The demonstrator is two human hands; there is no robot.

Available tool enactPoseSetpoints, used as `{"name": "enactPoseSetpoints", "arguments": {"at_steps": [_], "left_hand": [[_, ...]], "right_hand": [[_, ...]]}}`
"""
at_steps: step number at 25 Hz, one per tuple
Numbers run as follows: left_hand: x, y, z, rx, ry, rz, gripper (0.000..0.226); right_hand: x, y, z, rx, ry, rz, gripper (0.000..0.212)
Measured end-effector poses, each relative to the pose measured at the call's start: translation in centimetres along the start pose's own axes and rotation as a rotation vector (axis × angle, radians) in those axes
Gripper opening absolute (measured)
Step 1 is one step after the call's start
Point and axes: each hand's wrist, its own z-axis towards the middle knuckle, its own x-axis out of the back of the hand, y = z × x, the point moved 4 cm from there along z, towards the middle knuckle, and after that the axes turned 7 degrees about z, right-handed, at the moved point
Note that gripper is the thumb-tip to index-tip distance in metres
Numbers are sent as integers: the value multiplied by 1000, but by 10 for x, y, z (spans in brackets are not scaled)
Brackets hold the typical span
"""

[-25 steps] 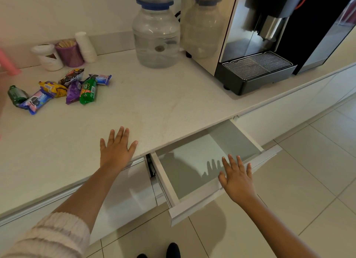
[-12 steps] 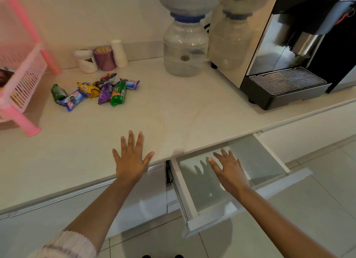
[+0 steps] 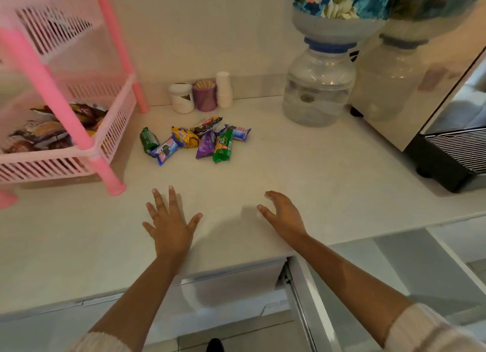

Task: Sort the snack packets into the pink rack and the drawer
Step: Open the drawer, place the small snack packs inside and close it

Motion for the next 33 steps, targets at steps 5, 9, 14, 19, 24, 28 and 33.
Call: {"name": "enactPoseSetpoints", "arguments": {"at_steps": [5, 9, 14, 19, 24, 28, 33], "left_hand": [[1, -21, 49, -136, -7, 24, 90], [3, -29, 95, -115, 48, 37, 92], [3, -31, 140, -204, 84, 103, 84], [9, -41, 178, -242, 183, 3, 76], [18, -35, 203, -243, 297, -88, 48], [20, -28, 218, -218, 304, -63, 54], [13, -37, 244, -178, 291, -71, 57]], "right_hand": [[-24, -33, 66, 10, 104, 112, 57], [-52, -72, 119, 162, 68, -1, 59], [-109, -119, 167, 325, -61, -130, 62], [-150, -154, 198, 465, -179, -104, 55], [-186, -165, 212, 515, -288, -131, 55], [-207, -163, 212, 609, -203, -228, 55], [-213, -147, 220, 642, -147, -392, 70]]}}
